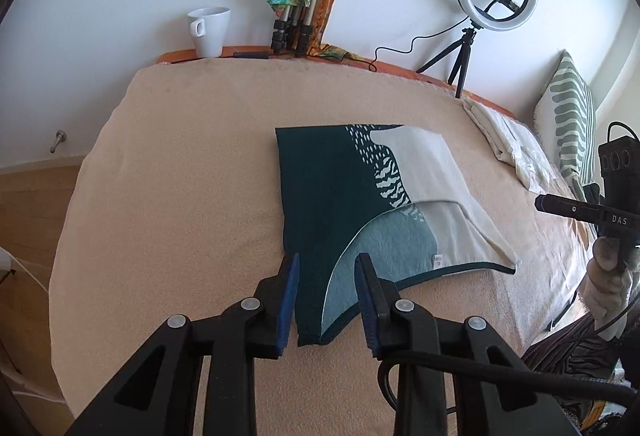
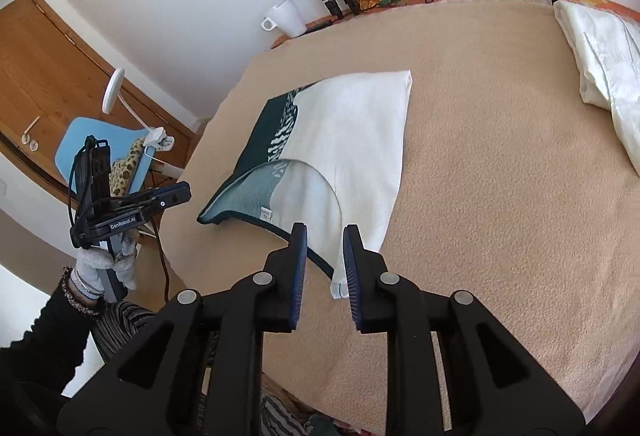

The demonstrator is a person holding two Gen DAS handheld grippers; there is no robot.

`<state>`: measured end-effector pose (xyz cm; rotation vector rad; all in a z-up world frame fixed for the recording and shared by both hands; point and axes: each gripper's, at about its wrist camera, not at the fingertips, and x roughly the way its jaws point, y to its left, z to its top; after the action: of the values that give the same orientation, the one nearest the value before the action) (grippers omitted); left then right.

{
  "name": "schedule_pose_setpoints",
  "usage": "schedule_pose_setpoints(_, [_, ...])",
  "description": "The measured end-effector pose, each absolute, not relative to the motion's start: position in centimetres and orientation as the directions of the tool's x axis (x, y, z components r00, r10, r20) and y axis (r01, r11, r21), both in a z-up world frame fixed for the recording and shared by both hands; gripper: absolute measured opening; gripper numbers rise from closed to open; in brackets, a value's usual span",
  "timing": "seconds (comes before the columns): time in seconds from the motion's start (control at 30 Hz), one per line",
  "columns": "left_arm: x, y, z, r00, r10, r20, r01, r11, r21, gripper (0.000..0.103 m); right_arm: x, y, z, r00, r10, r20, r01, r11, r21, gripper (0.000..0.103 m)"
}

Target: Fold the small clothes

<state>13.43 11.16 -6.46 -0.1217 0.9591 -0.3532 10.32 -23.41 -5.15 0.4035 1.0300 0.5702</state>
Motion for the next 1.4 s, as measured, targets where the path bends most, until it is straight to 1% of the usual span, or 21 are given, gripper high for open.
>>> schedule_pose_setpoints(0.1, [15.1, 9.7, -5.4, 0.564, -0.353, -0.746, 0.227, 0.935, -0.271, 0.028, 12.4, -23.3, -3.5, 0.460, 0.610, -0.645, -0.273, 0.789, 0.551, 0.020])
schedule_pose_setpoints(0.17, [16.6, 8.8, -5.2, 0.567, -0.388, -0.727, 0.216, 0.921, -0.323, 0.028, 14.0, -22.6, -2.8, 0.496, 0.595, -0.633, -0.286, 0.800, 0.527, 0.020])
schedule_pose_setpoints(0.23, [18.0, 7.7, -5.2, 0.576, -0.399, -0.713, 0.204, 0.915, -0.347, 0.028, 15.6, -21.4, -2.3, 0.511, 0.598, -0.617, -0.307, 0.798, 0.519, 0.019])
schedule_pose_setpoints(0.27, [18.7, 7.2, -5.2, 0.578, -0.407, -0.708, 0.206, 0.912, -0.356, 0.028, 16.5, -20.4, -2.1, 0.505, 0.606, -0.615, -0.324, 0.793, 0.515, 0.016])
schedule_pose_setpoints(0.37, [20.8, 5.8, -5.8, 0.570, -0.418, -0.708, 0.201, 0.906, -0.373, 0.028, 19.3, -17.6, -2.8, 0.469, 0.610, -0.639, -0.362, 0.793, 0.491, 0.015])
schedule_pose_setpoints(0.47, [22.5, 4.9, -6.8, 0.556, -0.407, -0.725, 0.212, 0.913, -0.349, 0.027, 21.7, -15.4, -4.7, 0.421, 0.606, -0.674, -0.373, 0.794, 0.480, 0.015])
schedule_pose_setpoints(0.53, [23.4, 4.6, -7.7, 0.540, -0.409, -0.736, 0.208, 0.912, -0.353, 0.027, 23.0, -14.5, -6.0, 0.379, 0.612, -0.694, -0.378, 0.787, 0.487, 0.015])
schedule_pose_setpoints(0.63, [24.9, 4.2, -9.1, 0.512, -0.412, -0.754, 0.211, 0.911, -0.354, 0.027, 23.8, -13.2, -7.4, 0.345, 0.594, -0.726, -0.397, 0.794, 0.461, 0.015])
schedule_pose_setpoints(0.77, [26.7, 2.9, -11.1, 0.493, -0.364, -0.790, 0.231, 0.930, -0.285, 0.027, 24.7, -12.6, -8.8, 0.327, 0.576, -0.749, -0.408, 0.801, 0.438, 0.015])
schedule_pose_setpoints(0.9, [28.3, 2.9, -13.7, 0.471, -0.313, -0.825, 0.194, 0.949, -0.249, 0.027, 26.1, -12.7, -10.6, 0.321, 0.543, -0.776, -0.369, 0.826, 0.426, 0.015])
schedule_pose_setpoints(0.97, [28.6, 3.5, -14.2, 0.484, -0.313, -0.817, 0.178, 0.950, -0.258, 0.028, 26.5, -12.9, -11.4, 0.320, 0.535, -0.782, -0.356, 0.833, 0.424, 0.004])
schedule_pose_setpoints(1.0, [28.6, 3.8, -14.3, 0.485, -0.322, -0.813, 0.172, 0.947, -0.273, 0.028, 26.5, -13.0, -11.6, 0.323, 0.527, -0.787, -0.357, 0.837, 0.414, 0.001])
schedule_pose_setpoints(1.07, [28.4, 4.1, -14.3, 0.489, -0.322, -0.811, 0.169, 0.947, -0.274, 0.028, 26.5, -13.4, -11.8, 0.329, 0.521, -0.788, -0.368, 0.839, 0.400, 0.000])
schedule_pose_setpoints(1.2, [27.9, 4.4, -13.9, 0.487, -0.305, -0.818, 0.165, 0.952, -0.256, 0.027, 26.4, -15.3, -11.8, 0.318, 0.561, -0.765, -0.335, 0.821, 0.463, 0.000])
schedule_pose_setpoints(1.27, [27.7, 4.7, -13.0, 0.511, -0.305, -0.804, 0.163, 0.952, -0.258, 0.025, 26.2, -16.2, -11.2, 0.317, 0.572, -0.756, -0.308, 0.816, 0.488, 0.000])
schedule_pose_setpoints(1.3, [27.8, 4.9, -12.4, 0.528, -0.307, -0.792, 0.161, 0.952, -0.262, 0.025, 26.0, -16.4, -10.5, 0.330, 0.580, -0.745, -0.318, 0.811, 0.491, 0.000])
schedule_pose_setpoints(1.37, [28.0, 5.1, -11.8, 0.554, -0.318, -0.769, 0.160, 0.948, -0.277, 0.025, 25.8, -16.6, -9.5, 0.376, 0.553, -0.744, -0.322, 0.830, 0.454, 0.003])
schedule_pose_setpoints(1.4, [28.3, 5.0, -11.8, 0.554, -0.311, -0.772, 0.156, 0.950, -0.271, 0.025, 26.0, -16.7, -9.3, 0.387, 0.549, -0.740, -0.317, 0.833, 0.453, 0.003])
